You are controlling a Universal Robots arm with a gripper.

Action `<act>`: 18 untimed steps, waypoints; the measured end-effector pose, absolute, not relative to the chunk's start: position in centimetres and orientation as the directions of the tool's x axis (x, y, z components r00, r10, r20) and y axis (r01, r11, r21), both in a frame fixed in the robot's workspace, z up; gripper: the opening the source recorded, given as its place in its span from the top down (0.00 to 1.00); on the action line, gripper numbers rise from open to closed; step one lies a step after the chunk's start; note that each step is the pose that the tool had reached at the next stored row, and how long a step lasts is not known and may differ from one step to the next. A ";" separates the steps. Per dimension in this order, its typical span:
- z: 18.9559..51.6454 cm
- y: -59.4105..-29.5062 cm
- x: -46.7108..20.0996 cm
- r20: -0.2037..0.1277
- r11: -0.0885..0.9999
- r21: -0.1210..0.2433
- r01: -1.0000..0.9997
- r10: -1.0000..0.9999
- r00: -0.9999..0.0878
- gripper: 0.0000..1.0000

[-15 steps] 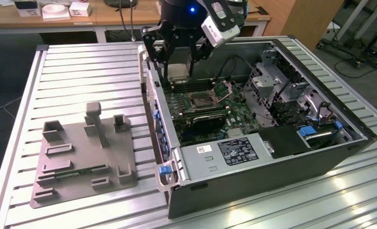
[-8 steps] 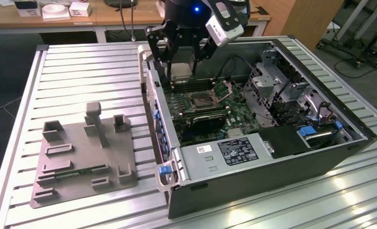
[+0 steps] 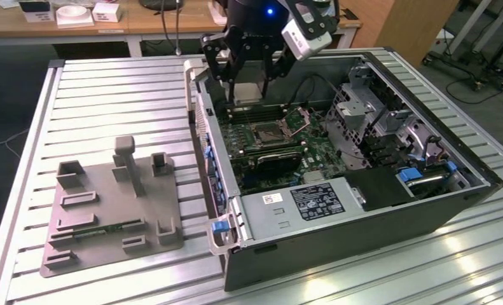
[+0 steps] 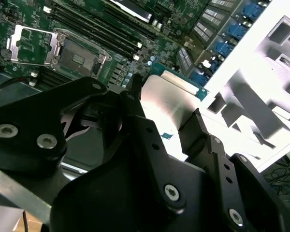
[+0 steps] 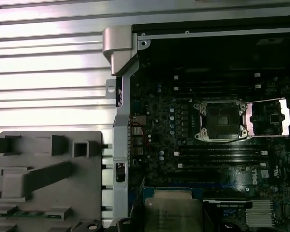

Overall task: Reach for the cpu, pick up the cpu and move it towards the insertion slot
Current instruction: 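Pick up the cpu and move it towards the insertion slot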

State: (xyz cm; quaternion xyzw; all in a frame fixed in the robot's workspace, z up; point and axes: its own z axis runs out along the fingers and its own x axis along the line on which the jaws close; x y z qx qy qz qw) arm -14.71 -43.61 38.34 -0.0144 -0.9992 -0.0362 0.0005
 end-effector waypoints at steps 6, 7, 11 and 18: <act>38.3 -43.5 -14.0 0.002 0.997 0.072 0.029 0.029 -1.000 0.45; 38.3 -43.4 -13.9 0.002 0.997 0.072 0.029 0.029 -1.000 0.45; 38.3 -43.3 -13.4 0.002 0.997 0.072 0.029 0.029 -1.000 0.45; 38.3 -43.2 -12.6 0.002 0.997 0.072 0.029 0.029 -1.000 0.45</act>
